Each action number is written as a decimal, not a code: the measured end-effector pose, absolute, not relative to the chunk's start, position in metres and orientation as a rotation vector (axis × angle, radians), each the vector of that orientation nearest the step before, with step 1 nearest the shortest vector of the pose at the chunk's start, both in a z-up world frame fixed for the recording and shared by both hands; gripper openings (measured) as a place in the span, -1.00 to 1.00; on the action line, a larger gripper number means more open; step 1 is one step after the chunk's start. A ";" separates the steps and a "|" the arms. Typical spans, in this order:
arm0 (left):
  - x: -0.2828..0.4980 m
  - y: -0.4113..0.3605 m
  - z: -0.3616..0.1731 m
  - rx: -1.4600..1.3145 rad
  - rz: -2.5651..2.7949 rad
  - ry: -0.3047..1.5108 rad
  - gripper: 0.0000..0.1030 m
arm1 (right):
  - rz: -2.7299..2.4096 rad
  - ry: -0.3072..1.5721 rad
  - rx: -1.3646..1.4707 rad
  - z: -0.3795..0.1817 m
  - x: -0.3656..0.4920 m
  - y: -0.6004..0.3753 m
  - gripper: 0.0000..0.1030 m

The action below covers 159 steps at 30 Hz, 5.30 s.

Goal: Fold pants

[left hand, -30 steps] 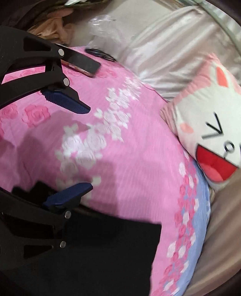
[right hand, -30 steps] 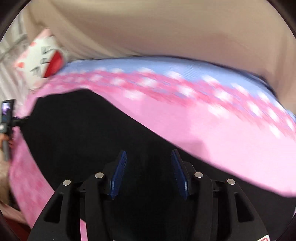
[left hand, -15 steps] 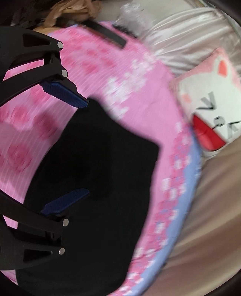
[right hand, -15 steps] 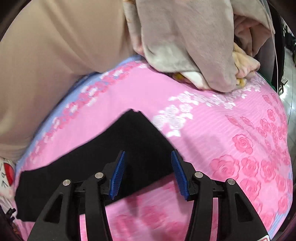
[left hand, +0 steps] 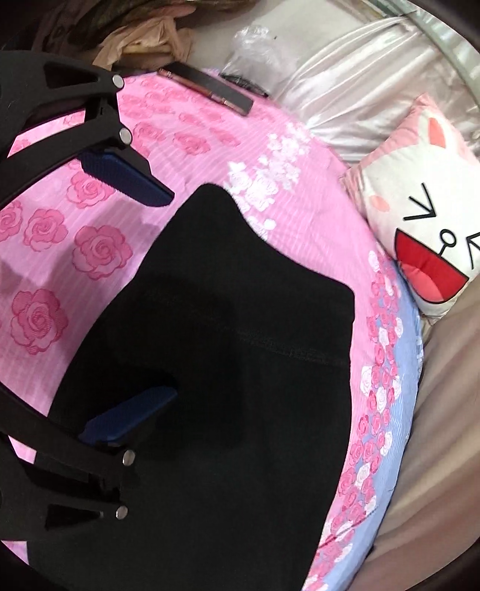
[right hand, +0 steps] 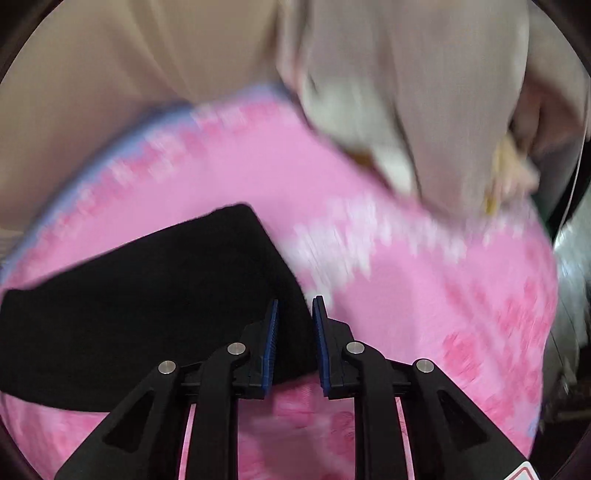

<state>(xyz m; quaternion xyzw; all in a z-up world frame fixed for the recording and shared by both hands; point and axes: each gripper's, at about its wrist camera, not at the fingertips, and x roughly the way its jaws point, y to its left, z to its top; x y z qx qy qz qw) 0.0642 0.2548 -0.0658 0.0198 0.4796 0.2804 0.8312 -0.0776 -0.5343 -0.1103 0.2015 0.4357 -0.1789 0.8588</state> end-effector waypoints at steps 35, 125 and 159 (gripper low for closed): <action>0.020 0.369 -0.020 -0.308 0.379 0.832 0.89 | 0.876 0.963 -0.080 -0.030 0.137 0.118 -0.32; 0.093 0.161 -0.073 0.013 0.091 0.878 0.91 | 1.063 1.477 0.696 -0.156 0.294 -0.003 -0.63; 0.047 0.268 -0.018 -0.024 0.502 0.803 0.90 | 0.622 0.999 0.006 -0.088 0.034 -0.088 -0.77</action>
